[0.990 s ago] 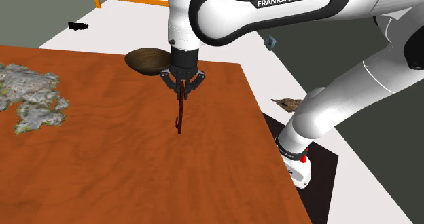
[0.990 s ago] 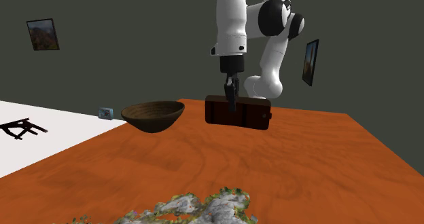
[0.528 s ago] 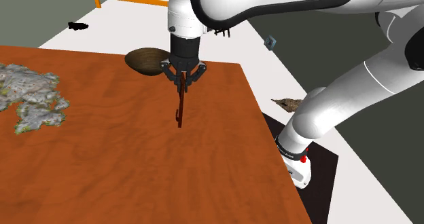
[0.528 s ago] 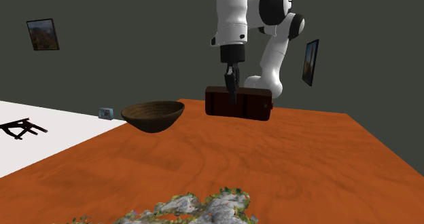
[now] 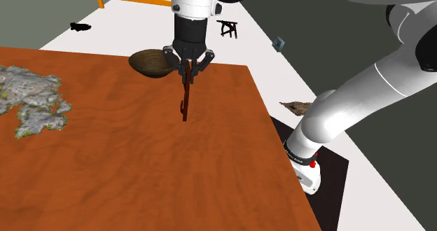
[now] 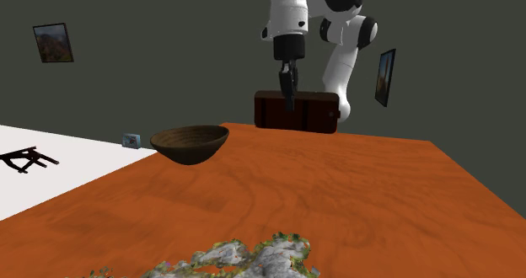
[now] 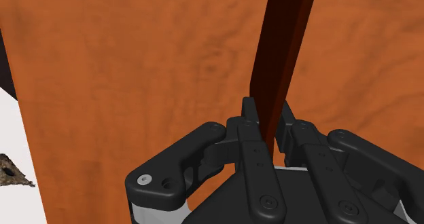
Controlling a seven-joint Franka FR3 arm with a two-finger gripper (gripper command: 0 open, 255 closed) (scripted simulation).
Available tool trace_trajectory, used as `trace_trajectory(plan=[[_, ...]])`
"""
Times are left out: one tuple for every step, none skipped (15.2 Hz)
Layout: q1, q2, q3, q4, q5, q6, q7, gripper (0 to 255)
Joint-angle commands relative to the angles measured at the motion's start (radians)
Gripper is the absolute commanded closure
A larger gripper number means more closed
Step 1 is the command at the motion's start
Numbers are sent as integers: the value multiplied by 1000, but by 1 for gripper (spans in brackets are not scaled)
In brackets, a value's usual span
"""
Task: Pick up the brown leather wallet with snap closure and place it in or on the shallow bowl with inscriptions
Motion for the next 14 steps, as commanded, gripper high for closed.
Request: trace_trajectory(plan=[[-2, -1, -5, 25, -2, -26, 0, 255], [-3, 0, -7, 39, -4, -39, 1, 255], [-3, 2, -8, 54, -5, -52, 3, 255], [-4, 4, -9, 69, -7, -66, 5, 255], [-5, 7, -10, 84, -9, -79, 7, 255], [-6, 9, -11, 100, -10, -92, 9, 255], [-7, 12, -12, 115, -12, -105, 11, 255], [-8, 15, -12, 131, -14, -118, 13, 255], [-9, 18, -13, 148, -16, -131, 15, 255], [-10, 22, -14, 164, -18, -144, 17, 255], [-11, 25, -14, 181, -20, -157, 20, 255], [-12, 30, -14, 198, -22, -170, 22, 255], [-13, 34, -14, 215, -24, -184, 25, 255], [-14, 37, -14, 226, -26, -192, 26, 255]])
